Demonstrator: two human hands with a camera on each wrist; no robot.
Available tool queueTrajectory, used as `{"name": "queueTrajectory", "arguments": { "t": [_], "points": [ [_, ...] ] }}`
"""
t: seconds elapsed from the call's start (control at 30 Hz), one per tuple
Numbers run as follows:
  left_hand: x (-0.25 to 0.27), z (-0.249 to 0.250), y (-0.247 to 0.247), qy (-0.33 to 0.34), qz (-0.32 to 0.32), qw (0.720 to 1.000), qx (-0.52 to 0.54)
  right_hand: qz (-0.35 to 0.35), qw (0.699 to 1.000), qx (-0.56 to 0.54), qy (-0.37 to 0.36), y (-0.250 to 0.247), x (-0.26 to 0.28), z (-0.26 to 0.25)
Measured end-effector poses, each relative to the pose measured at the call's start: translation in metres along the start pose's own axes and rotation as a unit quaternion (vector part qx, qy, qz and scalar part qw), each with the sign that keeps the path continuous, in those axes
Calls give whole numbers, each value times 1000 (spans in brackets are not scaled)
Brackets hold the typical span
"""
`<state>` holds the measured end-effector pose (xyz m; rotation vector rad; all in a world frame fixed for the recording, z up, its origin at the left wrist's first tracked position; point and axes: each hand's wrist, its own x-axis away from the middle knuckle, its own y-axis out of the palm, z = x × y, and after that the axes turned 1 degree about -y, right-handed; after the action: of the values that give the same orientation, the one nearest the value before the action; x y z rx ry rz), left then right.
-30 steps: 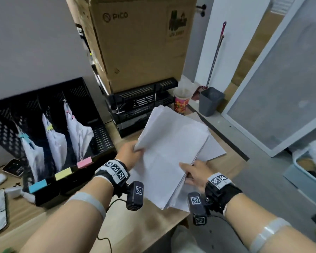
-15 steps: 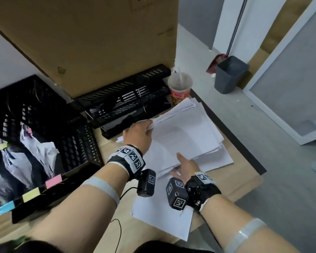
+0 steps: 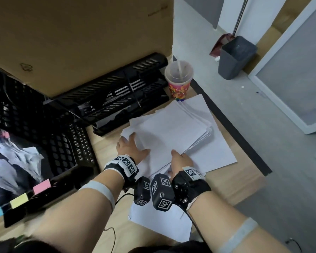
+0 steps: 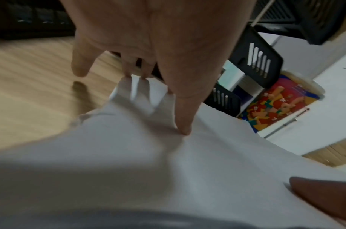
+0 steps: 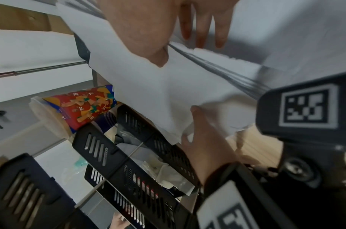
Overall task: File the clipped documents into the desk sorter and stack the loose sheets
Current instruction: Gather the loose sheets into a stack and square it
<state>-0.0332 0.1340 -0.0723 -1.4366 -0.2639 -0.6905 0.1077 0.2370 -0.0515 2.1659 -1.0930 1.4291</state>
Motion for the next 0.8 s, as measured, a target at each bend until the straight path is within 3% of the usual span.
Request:
{"name": "queueTrajectory", "arguments": {
  "t": [0.2, 0.33, 0.5, 0.8],
  "points": [
    [-1, -9, -7, 31, -25, 999, -2, 14, 1000, -11, -11, -13, 4, -9],
    [-2, -15, -10, 33, -35, 998, 34, 38, 998, 22, -53, -8, -8, -3],
    [2, -13, -18, 10, -2, 994, 107, 57, 991, -12, -122, -4, -29, 9],
    [16, -24, -26, 18, -51, 981, 189, 57, 981, -32, -183, -34, 2, -4]
  ]
}}
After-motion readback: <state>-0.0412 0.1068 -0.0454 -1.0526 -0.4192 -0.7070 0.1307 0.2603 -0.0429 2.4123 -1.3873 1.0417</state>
